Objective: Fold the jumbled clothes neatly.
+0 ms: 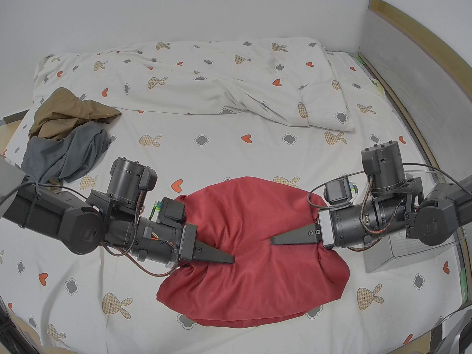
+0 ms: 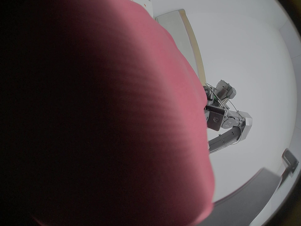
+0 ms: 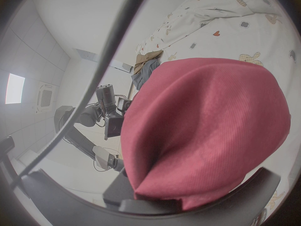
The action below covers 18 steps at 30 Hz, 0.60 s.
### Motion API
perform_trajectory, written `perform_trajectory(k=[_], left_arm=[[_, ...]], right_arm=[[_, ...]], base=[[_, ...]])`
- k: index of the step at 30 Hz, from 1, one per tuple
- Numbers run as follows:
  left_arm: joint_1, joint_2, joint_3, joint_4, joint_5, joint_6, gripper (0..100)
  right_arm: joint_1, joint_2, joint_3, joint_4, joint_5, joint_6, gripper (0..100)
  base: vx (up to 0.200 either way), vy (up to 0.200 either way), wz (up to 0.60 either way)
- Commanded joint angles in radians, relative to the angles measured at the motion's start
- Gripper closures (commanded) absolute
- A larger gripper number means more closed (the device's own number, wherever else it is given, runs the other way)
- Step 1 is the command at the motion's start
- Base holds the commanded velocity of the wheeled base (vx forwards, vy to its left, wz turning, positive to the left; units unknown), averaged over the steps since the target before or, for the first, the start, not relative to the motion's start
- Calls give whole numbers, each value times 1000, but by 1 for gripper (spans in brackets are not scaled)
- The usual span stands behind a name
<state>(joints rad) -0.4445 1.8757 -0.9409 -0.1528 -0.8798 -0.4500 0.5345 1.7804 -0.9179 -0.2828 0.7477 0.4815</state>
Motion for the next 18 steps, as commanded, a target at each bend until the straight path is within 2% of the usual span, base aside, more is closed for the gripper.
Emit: perform_trajectory(k=[1,7,13,18], left_arm=[[-2,-3,-1,-1,1,1,100],[-8,-7,-7,-1,1,-1,100],[-66,-10,-67,4,1,-12,100],[-94,-13,-98,4,1,-35,100]], right_arm=[[1,-4,-1,-1,-1,0,100],[-7,-42,7,1,-2,0,100],[-28,-95,16,34,-7,0,100],[-39,-138,13,68,-7,0,100]], base=[[0,-200,0],[0,-200,0],[0,-200,0],[0,0,0]])
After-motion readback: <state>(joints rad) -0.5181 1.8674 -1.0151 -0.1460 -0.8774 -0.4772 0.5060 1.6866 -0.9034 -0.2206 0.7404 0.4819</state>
